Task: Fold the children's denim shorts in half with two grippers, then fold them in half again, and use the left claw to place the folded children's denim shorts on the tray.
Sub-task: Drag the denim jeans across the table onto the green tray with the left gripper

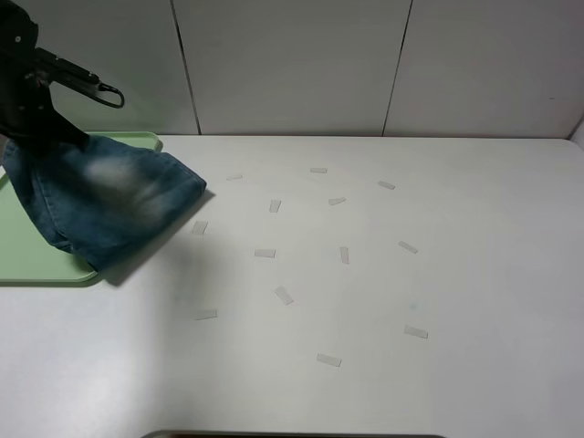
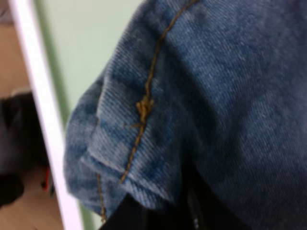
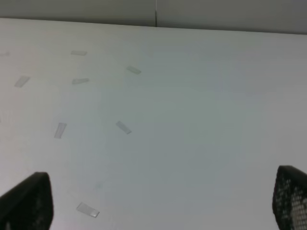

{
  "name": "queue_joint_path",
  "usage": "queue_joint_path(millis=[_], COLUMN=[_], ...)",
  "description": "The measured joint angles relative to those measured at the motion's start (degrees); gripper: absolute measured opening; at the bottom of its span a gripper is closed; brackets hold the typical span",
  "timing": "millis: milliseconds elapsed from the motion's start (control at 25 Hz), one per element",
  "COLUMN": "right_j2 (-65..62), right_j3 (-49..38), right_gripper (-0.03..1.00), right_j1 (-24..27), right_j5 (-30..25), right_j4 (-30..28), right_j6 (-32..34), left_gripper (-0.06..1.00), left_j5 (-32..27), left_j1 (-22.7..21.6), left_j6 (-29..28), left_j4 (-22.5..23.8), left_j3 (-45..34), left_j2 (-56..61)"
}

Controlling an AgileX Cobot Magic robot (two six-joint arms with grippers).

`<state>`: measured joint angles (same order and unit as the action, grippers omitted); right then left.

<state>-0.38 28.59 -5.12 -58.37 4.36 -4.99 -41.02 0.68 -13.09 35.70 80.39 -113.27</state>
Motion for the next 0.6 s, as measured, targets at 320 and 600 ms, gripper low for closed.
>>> queue_joint_path(millis=[320, 600], right_j2=[0.0, 0.0], right_j3=[0.0, 0.0], right_gripper=[0.69, 0.69], right_j1=[0.0, 0.0], right_j5=[0.0, 0.0], right_j4=[0.0, -0.6], right_j6=[0.0, 0.4], left_gripper=[0.1, 0.1], left_j5=[-1.3, -0.5], left_j1=[-6.0, -10.1], left_j6=[-4.9, -8.0], left_j4=[0.9, 1.0], left_j3=[0.0, 0.0], left_j2=[0.0, 0.0])
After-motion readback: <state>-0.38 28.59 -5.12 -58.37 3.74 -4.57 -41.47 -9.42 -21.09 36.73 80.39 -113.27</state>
